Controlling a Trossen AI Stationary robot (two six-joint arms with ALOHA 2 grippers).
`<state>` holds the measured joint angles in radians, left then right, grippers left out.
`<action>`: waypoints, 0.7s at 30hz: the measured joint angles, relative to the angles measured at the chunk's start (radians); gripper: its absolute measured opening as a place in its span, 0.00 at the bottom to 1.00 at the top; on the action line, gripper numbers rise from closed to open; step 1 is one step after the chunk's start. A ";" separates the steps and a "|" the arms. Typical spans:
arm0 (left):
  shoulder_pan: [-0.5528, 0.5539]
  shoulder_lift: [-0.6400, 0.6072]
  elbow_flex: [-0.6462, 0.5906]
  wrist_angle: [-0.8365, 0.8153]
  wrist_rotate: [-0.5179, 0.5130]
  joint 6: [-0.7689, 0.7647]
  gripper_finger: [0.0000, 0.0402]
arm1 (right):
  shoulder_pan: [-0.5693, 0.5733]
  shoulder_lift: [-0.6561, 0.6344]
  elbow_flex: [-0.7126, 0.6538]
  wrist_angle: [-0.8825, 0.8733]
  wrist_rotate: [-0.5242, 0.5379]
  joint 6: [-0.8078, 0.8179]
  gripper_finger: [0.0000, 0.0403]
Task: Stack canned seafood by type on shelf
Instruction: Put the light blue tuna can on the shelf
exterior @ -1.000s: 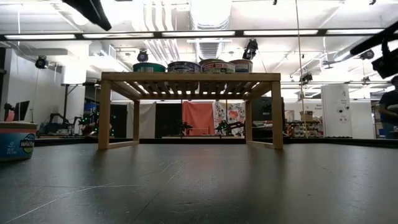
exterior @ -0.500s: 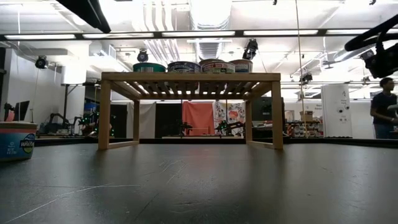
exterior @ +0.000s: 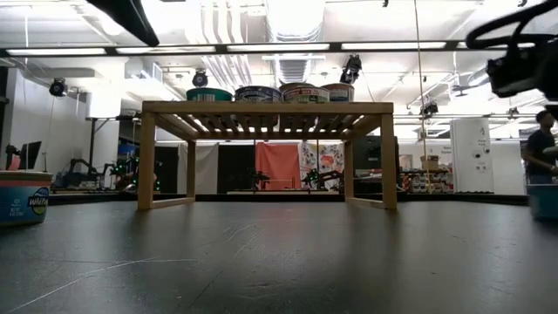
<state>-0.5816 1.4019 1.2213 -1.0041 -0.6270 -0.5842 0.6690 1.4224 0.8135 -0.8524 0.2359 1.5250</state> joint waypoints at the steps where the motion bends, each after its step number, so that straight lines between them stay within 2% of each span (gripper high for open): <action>1: 0.000 0.004 0.000 0.005 -0.005 0.002 0.58 | 0.000 0.002 0.000 0.023 0.016 -0.015 0.02; 7: 0.000 0.036 0.000 0.026 -0.018 0.008 0.58 | -0.003 0.025 -0.001 0.168 0.089 -0.115 0.02; 13: 0.000 0.072 -0.001 0.049 -0.026 0.034 0.58 | -0.017 0.097 0.001 0.346 0.108 -0.242 0.02; 21: -0.005 0.080 -0.001 0.172 -0.044 0.126 0.58 | -0.024 0.150 0.016 0.597 0.131 -0.476 0.02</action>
<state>-0.5865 1.4815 1.2205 -0.8316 -0.6710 -0.4577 0.6452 1.5720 0.8299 -0.2556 0.3671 1.0488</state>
